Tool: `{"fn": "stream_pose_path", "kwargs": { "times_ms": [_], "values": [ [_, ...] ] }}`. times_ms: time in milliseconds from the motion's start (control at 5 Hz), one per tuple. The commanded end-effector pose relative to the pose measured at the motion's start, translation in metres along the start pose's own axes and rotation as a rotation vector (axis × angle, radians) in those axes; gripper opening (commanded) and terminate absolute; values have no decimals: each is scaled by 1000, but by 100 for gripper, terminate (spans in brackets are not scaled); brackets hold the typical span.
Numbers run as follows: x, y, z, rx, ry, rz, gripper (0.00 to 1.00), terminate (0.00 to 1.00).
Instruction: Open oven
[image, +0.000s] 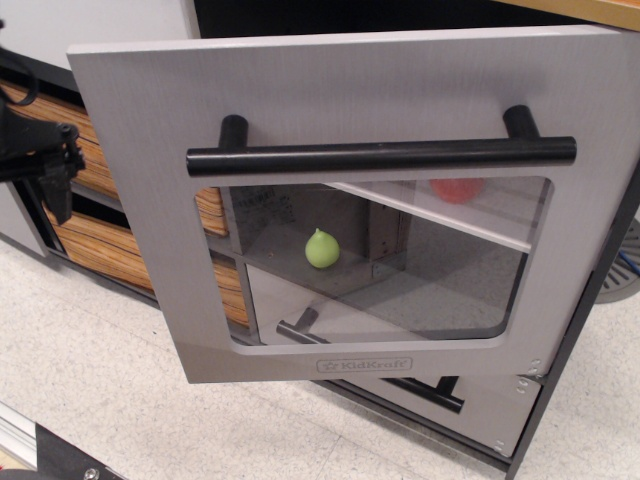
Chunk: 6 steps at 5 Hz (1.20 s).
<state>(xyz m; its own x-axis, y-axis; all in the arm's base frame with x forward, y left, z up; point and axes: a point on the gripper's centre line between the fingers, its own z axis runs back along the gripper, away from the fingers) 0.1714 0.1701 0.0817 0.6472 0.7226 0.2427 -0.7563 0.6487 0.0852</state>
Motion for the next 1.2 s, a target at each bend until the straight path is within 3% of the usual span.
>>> {"fn": "stream_pose_path", "kwargs": {
  "times_ms": [0, 200, 600, 1000],
  "values": [
    [57, 5, 27, -6, -55, 115, 100, 0],
    [59, -15, 28, -14, -6, 140, 100, 0],
    [5, -29, 31, -49, 29, -92, 100, 0],
    [-38, -35, 43, -90, 69, -209, 100, 0]
  ]
}}
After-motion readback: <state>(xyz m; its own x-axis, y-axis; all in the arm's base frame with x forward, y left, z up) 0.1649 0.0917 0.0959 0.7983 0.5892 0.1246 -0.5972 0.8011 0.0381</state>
